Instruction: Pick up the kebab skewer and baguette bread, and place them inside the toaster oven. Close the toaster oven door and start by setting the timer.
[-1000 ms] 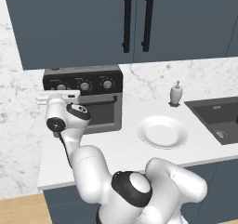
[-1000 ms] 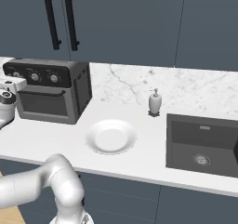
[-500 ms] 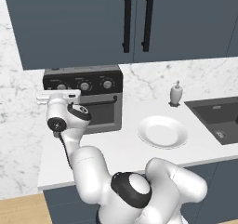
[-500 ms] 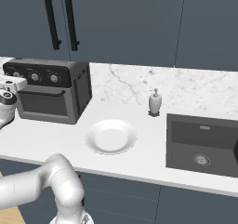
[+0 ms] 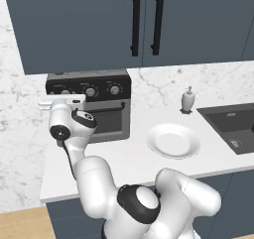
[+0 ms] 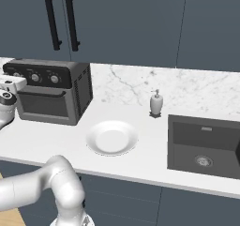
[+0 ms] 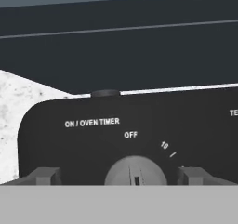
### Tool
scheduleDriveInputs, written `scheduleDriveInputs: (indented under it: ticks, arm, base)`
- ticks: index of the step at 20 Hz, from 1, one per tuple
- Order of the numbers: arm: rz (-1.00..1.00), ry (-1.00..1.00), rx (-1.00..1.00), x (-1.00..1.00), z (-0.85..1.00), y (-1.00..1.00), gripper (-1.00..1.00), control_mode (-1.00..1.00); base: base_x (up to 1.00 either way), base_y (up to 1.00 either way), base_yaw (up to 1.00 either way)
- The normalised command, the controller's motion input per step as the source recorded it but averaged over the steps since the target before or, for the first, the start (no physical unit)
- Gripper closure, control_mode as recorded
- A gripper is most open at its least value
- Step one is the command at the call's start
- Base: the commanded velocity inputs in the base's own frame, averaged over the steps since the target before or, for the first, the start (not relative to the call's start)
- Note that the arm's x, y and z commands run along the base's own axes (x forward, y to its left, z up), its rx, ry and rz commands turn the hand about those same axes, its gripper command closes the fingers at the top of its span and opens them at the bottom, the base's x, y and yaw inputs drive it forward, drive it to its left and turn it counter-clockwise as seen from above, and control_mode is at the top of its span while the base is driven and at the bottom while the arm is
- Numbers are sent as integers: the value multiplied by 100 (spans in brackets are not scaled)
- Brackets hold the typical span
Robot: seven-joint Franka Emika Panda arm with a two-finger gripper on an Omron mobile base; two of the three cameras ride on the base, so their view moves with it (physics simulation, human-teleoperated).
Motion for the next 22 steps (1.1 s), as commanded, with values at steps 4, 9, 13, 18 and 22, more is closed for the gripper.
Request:
scheduleDriveInputs:
  ticks: [4,9,13,18,22]
  arm:
    - [0,0,-1,0,0,0,-100,-100]
    - [0,0,-1,0,0,0,-100,-100]
    - [0,0,0,0,0,0,-100,-100]
    - [0,0,0,0,0,0,-100,-100]
    - [0,0,0,0,0,-2,-100,-100]
  base:
    - [0,0,0]
    - [0,0,0]
    - [0,0,0]
    - [0,0,0]
    - [0,0,0]
